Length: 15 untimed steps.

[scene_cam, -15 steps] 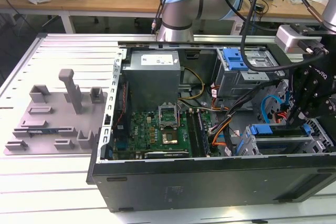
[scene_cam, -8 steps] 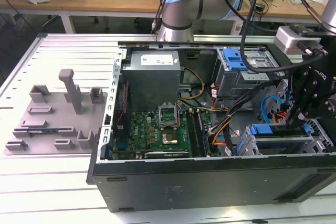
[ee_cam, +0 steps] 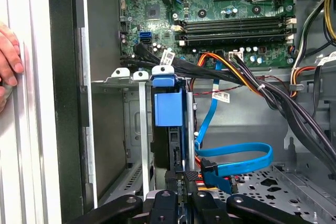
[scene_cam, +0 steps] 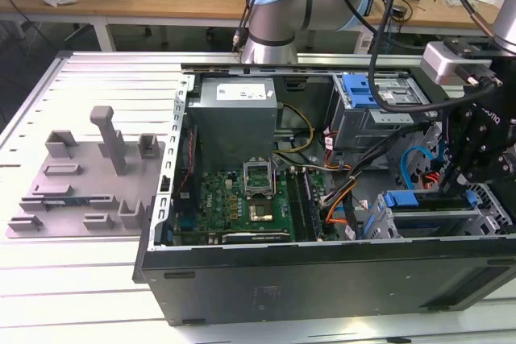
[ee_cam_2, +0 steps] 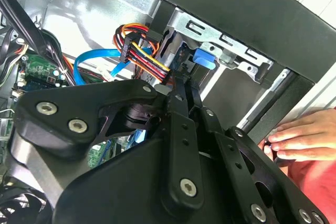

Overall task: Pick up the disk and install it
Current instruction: 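Insert the first disk wire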

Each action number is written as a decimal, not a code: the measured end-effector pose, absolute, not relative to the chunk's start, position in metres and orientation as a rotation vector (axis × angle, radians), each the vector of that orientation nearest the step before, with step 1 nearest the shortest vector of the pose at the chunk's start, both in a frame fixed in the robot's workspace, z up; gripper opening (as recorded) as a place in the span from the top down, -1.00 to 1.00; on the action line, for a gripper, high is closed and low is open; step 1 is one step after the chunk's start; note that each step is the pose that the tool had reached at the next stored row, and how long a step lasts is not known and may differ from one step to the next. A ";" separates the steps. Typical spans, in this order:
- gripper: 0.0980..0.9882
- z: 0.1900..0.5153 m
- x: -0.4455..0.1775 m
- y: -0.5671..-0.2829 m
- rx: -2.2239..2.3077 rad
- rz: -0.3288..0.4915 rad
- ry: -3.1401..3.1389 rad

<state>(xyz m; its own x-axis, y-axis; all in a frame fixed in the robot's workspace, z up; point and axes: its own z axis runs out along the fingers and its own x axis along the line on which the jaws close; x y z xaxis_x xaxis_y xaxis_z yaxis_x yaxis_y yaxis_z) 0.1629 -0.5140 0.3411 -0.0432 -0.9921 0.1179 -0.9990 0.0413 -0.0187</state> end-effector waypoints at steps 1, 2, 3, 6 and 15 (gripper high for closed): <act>0.84 0.341 0.163 -0.514 2.121 0.146 -2.213; 0.84 0.341 0.163 -0.514 2.121 0.146 -2.213; 0.84 0.341 0.163 -0.514 2.121 0.146 -2.213; 0.84 0.341 0.163 -0.514 2.121 0.146 -2.213; 0.84 0.343 0.163 -0.514 2.121 0.146 -2.213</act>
<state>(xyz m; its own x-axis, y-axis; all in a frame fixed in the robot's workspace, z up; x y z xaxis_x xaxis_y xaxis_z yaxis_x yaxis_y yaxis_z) 0.1629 -0.5140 0.3426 -0.0433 -0.9921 0.1178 -0.9990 0.0413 -0.0187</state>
